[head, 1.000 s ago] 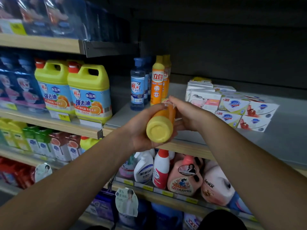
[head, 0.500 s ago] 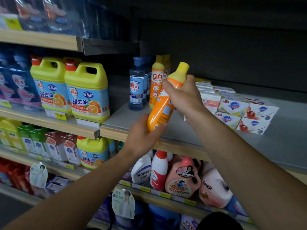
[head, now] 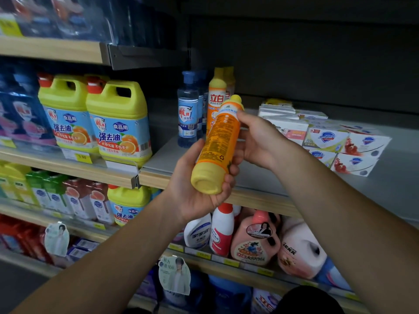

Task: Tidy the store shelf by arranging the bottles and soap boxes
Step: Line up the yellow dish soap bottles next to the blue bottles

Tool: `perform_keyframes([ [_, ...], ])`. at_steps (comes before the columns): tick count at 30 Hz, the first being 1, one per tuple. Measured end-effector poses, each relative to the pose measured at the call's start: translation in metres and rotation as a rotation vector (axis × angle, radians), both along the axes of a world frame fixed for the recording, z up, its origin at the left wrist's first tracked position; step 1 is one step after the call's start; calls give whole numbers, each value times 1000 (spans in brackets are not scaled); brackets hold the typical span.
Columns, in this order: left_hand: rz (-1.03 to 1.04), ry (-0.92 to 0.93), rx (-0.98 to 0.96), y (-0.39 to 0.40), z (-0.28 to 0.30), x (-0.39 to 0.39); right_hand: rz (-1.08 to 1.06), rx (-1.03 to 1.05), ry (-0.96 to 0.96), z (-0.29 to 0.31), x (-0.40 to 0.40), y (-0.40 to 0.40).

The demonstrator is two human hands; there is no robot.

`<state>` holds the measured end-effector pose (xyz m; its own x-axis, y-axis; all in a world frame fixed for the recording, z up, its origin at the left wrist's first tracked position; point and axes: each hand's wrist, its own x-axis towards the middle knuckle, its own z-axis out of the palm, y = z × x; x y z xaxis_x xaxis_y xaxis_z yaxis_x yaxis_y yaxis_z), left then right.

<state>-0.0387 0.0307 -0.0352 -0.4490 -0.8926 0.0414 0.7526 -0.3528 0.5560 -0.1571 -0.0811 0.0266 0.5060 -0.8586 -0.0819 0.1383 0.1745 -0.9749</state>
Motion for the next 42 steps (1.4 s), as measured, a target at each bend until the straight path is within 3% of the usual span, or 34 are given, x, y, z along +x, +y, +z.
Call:
perform_keyframes([
  [3,38,-106,-43,-5,-2,4,16,-5,-41,5,1,0],
  [7,195,-399,-135,-17,-7,9,-3,-149,-97,11,-2,1],
  [10,554,-768,-145,-31,-12,25,-143,-469,85,15,-4,-2],
  [14,843,-1392,-312,-48,-20,55,-342,-788,323,13,1,-4],
  [18,774,-1981,-378,-64,-36,77,-449,-842,380,-3,13,-12],
  [21,746,-2205,-470,-71,-53,88,-519,-820,397,-16,19,-20],
  [25,759,-2383,-508,-73,-71,89,-532,-846,354,-35,23,-27],
  [32,819,-2411,-521,-73,-76,87,-101,-576,474,-82,-2,-38],
  [38,846,-2416,-518,-74,-78,89,-314,-750,609,-93,17,-34],
  [42,864,-2417,-517,-72,-78,87,-331,-702,602,-98,32,-35],
])
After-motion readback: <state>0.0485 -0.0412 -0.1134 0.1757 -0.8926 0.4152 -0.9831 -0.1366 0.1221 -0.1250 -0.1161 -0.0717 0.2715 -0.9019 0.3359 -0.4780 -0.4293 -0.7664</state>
